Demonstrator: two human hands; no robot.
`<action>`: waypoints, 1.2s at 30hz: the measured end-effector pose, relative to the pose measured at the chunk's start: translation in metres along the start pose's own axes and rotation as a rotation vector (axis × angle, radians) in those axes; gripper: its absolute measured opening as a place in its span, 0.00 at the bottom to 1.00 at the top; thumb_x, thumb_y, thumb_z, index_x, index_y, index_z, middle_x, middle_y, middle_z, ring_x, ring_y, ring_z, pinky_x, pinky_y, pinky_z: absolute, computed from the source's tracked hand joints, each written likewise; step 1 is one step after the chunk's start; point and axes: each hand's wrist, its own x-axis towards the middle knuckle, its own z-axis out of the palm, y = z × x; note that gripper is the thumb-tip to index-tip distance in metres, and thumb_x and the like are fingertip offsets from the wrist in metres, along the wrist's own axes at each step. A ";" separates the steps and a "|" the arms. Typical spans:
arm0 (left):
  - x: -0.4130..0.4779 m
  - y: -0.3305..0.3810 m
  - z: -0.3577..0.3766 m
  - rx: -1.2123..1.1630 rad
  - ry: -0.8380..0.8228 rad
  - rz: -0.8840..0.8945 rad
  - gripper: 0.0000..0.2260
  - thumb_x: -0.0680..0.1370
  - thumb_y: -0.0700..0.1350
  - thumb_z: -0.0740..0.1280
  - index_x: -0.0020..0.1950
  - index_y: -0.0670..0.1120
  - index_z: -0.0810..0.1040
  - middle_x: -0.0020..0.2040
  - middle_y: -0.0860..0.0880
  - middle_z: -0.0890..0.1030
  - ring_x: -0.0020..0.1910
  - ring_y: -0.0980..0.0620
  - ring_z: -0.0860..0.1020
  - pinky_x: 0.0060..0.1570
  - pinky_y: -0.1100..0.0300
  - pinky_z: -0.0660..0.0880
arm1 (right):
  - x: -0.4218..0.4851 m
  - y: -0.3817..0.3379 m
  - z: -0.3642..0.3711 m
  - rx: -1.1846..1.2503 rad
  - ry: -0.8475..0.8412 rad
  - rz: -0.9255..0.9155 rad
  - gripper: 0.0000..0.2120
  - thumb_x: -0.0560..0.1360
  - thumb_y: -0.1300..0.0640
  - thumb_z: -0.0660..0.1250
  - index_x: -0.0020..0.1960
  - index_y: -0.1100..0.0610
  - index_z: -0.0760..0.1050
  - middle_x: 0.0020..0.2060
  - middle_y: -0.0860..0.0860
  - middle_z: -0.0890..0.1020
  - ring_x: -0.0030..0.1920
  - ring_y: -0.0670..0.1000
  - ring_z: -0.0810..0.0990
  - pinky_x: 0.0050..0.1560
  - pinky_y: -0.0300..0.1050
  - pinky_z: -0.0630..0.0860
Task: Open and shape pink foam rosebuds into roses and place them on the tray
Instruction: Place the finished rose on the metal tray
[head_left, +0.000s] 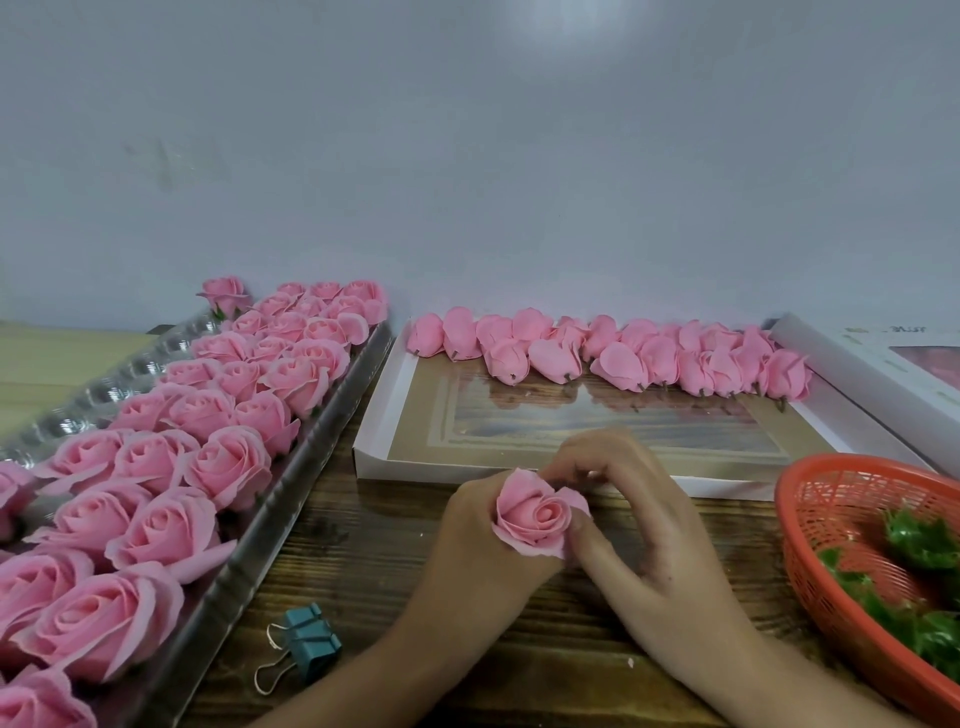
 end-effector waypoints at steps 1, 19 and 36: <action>-0.002 0.002 0.000 -0.017 -0.008 -0.010 0.13 0.68 0.39 0.74 0.33 0.55 0.75 0.32 0.64 0.78 0.35 0.65 0.77 0.36 0.74 0.70 | 0.000 0.000 0.000 -0.043 -0.003 -0.045 0.09 0.76 0.58 0.63 0.55 0.51 0.77 0.50 0.42 0.78 0.53 0.49 0.77 0.52 0.40 0.71; 0.043 0.070 -0.125 -0.411 0.178 -0.177 0.04 0.62 0.41 0.70 0.35 0.46 0.83 0.34 0.49 0.83 0.37 0.54 0.83 0.34 0.65 0.78 | -0.003 0.008 0.001 0.218 0.160 0.185 0.12 0.78 0.51 0.59 0.61 0.44 0.72 0.58 0.46 0.79 0.62 0.50 0.77 0.60 0.37 0.70; 0.157 -0.078 -0.268 0.612 0.440 -0.411 0.19 0.66 0.35 0.76 0.53 0.34 0.75 0.35 0.45 0.73 0.33 0.47 0.70 0.34 0.59 0.67 | 0.000 0.017 0.007 0.271 0.163 0.263 0.17 0.73 0.61 0.62 0.57 0.43 0.75 0.51 0.46 0.83 0.55 0.47 0.79 0.53 0.36 0.72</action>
